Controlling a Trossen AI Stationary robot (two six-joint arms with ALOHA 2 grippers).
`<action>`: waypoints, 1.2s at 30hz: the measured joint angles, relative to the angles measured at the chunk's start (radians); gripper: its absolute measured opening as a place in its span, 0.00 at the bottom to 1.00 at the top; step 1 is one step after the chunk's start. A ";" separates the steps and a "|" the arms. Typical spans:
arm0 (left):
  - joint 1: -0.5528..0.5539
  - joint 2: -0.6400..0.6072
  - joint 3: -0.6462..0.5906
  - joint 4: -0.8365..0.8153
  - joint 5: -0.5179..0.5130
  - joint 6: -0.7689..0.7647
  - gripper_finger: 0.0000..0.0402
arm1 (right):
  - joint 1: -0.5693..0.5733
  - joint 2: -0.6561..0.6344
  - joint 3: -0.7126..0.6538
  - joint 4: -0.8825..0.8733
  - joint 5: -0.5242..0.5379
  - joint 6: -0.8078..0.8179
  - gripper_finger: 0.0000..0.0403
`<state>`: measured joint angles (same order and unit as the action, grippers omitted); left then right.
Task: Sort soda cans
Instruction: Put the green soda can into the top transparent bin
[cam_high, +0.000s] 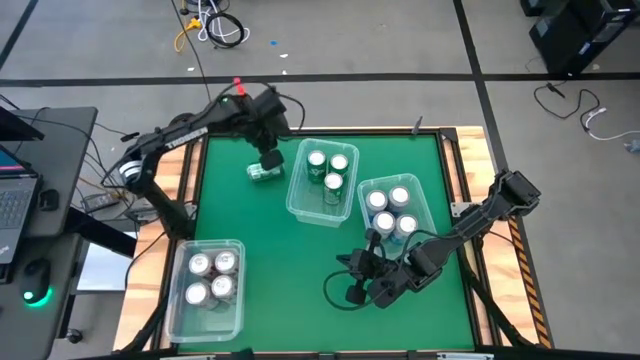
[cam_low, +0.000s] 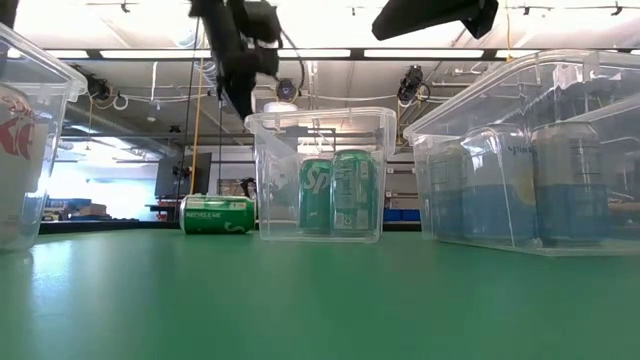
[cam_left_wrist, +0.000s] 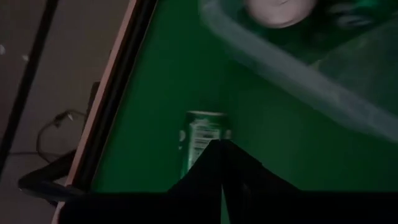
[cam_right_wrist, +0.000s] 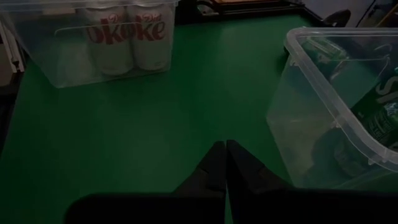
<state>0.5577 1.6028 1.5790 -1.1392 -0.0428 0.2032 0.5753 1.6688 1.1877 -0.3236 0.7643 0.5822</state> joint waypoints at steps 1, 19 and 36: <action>0.016 0.015 0.000 0.003 0.004 0.009 0.01 | -0.001 0.000 0.000 0.000 0.000 -0.001 0.00; 0.057 0.227 -0.001 -0.082 -0.045 0.055 0.52 | -0.010 0.000 0.000 -0.014 -0.055 -0.010 0.00; 0.095 0.244 -0.019 -0.030 0.102 0.109 0.70 | -0.009 0.000 0.000 -0.015 -0.062 -0.010 0.00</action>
<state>0.6531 1.8465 1.5602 -1.1695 0.0589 0.3122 0.5659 1.6688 1.1877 -0.3386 0.7021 0.5724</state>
